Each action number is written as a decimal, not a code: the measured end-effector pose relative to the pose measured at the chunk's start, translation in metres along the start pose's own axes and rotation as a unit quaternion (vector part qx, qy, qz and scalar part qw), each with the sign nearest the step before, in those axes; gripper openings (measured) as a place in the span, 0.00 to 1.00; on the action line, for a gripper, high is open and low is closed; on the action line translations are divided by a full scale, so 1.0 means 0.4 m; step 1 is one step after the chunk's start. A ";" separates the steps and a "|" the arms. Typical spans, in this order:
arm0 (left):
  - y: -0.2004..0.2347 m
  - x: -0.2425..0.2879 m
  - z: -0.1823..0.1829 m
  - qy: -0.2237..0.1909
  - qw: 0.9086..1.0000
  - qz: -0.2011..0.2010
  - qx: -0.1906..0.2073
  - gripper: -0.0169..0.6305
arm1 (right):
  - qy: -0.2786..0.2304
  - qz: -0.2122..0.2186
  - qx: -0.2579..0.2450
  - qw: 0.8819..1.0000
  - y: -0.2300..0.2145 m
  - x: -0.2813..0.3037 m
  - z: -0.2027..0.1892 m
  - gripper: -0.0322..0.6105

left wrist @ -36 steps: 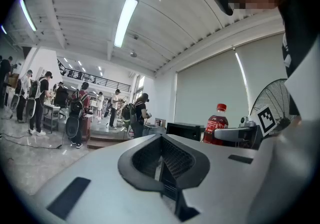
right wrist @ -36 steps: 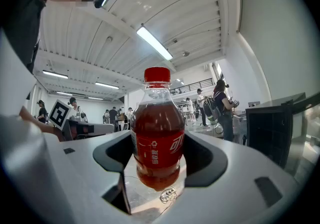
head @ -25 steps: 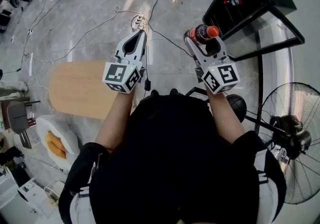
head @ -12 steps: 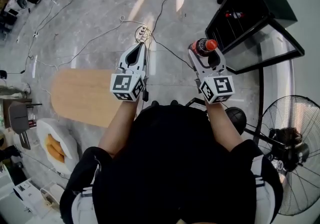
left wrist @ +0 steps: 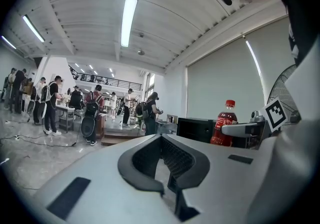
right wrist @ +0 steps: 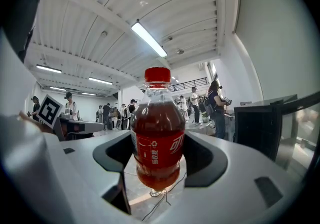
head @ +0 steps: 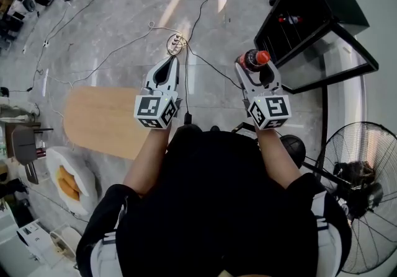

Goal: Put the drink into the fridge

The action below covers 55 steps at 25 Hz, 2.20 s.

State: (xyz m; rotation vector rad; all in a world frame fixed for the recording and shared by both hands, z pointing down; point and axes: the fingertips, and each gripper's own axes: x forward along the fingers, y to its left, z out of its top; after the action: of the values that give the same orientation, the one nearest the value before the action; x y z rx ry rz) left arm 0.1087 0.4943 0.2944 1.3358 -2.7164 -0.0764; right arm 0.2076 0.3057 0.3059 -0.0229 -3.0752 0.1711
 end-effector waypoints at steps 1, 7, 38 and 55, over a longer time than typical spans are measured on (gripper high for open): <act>-0.007 -0.001 -0.005 0.002 1.000 -0.002 0.003 0.05 | 0.000 0.001 0.002 1.000 -0.004 -0.002 -0.003 0.53; -0.018 0.005 -0.034 0.011 1.000 -0.025 0.010 0.05 | 0.002 0.000 0.013 1.000 -0.025 0.004 -0.031 0.53; 0.377 0.718 0.002 0.021 0.995 -0.093 -0.017 0.05 | 0.031 -0.013 0.035 0.999 -0.286 0.736 0.019 0.53; 0.387 1.108 0.006 0.031 0.994 -0.103 -0.024 0.05 | 0.008 -0.008 0.096 0.995 -0.565 0.988 0.033 0.53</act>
State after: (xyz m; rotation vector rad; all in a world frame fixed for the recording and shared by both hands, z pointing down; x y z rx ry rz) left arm -0.2816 0.2380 0.3417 1.5718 -2.5031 -0.1153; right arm -0.1902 0.0870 0.3420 0.0101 -3.0267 0.4627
